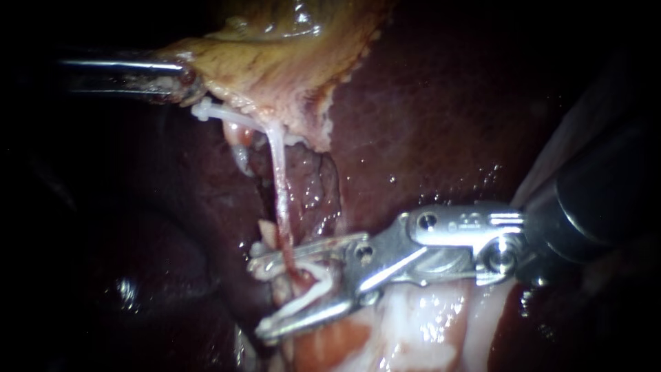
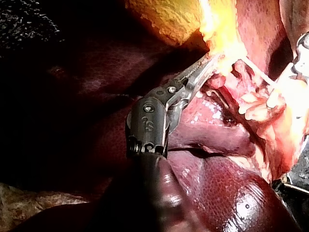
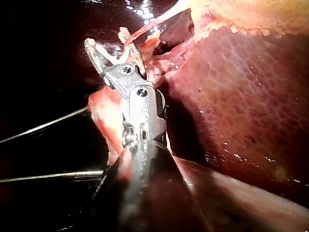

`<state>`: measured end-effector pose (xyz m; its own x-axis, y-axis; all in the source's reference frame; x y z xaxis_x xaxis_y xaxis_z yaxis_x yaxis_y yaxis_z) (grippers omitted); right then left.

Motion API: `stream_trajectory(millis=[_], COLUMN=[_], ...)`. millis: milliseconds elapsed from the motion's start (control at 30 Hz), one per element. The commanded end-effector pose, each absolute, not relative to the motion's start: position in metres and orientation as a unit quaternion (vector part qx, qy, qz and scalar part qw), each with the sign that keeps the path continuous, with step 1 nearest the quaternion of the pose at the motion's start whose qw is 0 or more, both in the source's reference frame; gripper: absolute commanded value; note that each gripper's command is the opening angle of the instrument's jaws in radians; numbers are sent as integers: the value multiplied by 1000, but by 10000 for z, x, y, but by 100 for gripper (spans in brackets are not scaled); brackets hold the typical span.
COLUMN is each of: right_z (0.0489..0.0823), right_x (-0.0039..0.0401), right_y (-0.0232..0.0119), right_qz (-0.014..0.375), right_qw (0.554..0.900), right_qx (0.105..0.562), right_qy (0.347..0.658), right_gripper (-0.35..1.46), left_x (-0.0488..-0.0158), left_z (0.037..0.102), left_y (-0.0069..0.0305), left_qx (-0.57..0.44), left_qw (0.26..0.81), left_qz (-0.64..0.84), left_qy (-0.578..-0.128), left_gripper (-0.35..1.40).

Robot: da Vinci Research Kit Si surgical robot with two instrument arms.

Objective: Clipping first clip right tube

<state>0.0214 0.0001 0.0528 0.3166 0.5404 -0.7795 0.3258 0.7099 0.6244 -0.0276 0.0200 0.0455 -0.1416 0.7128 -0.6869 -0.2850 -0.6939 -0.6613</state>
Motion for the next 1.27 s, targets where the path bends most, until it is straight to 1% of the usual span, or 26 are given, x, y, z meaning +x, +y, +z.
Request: stream_trajectory(millis=[33,400,467,567,667,700,800,1067,1267], right_z=[528,529,530,531,532,532,531,533,537], right_x=[213,209,207,206,205,204,204,205,203], right_y=[1,2,3,3,4,3,3,4,7], right_qz=[75,74,74,74,73,80,72,54,59], right_qw=[720,720,720,720,720,720,718,713,715], right_qx=[373,374,374,374,374,379,390,403,401], right_qy=[580,580,580,580,580,577,572,571,569], right_gripper=[32,3,-8,-16,-32,-35,-35,-35,-35], left_x=[-276,-279,-279,-279,-279,-279,-279,-279,-281], left_z=[455,457,457,457,457,457,457,459,461], left_y=[200,198,198,198,198,198,198,198,197], left_qx=[-560,-557,-557,-557,-557,-557,-557,-556,-556], left_qw=[340,339,339,339,339,339,339,339,339], left_qz=[731,733,733,733,733,733,733,734,735], left_qy=[-192,-192,-192,-192,-192,-192,-192,-193,-192], left_gripper=[-35,-35,-35,-35,-35,-35,-35,-35,-35])
